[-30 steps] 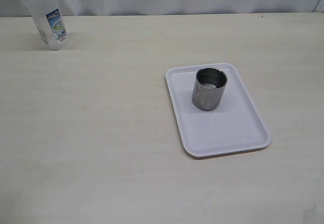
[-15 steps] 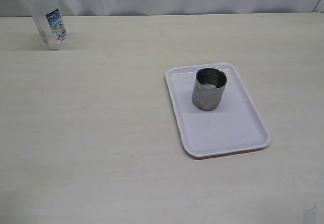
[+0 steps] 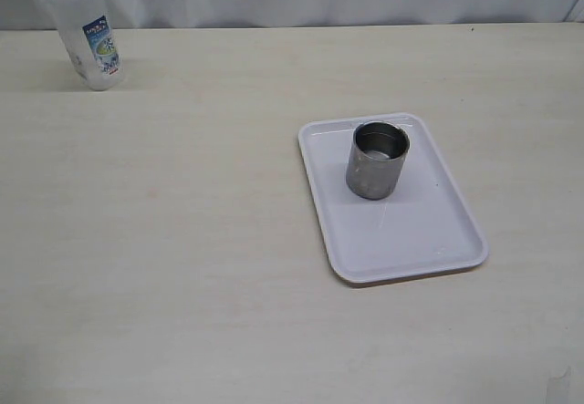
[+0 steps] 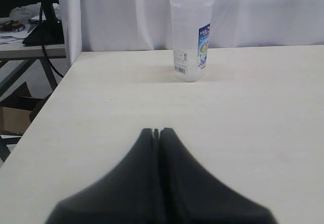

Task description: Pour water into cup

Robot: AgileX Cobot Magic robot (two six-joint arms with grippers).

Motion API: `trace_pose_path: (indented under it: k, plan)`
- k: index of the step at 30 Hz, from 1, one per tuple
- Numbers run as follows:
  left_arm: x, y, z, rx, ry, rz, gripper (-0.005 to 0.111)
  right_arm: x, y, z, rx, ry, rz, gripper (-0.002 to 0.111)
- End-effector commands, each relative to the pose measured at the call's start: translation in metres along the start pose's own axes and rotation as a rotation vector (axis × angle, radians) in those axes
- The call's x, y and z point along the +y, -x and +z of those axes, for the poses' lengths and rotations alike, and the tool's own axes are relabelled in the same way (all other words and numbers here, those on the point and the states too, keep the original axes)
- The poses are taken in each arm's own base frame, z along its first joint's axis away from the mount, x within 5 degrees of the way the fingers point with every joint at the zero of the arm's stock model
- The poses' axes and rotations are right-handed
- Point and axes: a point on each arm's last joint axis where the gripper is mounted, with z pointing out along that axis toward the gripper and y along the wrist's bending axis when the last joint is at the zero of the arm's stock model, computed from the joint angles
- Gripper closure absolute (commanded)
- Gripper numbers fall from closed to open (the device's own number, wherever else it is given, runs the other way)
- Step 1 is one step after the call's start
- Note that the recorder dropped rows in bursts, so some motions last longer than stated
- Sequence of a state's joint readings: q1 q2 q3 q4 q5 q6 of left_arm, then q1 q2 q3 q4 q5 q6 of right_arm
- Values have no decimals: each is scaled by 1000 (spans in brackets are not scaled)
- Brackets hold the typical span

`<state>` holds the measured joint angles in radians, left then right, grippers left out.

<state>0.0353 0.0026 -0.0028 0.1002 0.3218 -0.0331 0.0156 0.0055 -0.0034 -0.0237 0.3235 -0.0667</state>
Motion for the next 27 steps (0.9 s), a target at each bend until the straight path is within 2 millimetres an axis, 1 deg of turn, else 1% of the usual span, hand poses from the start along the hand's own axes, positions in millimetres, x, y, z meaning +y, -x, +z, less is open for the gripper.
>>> trace_pose_path:
  k: [1,27]
  plan:
    - [0,0,0,-12,-5,-3,107,0,-1,0,2,-6,-3,104]
    - [0,0,0,-12,-5,-3,107,0,-2,0,14,-5,-3,104]
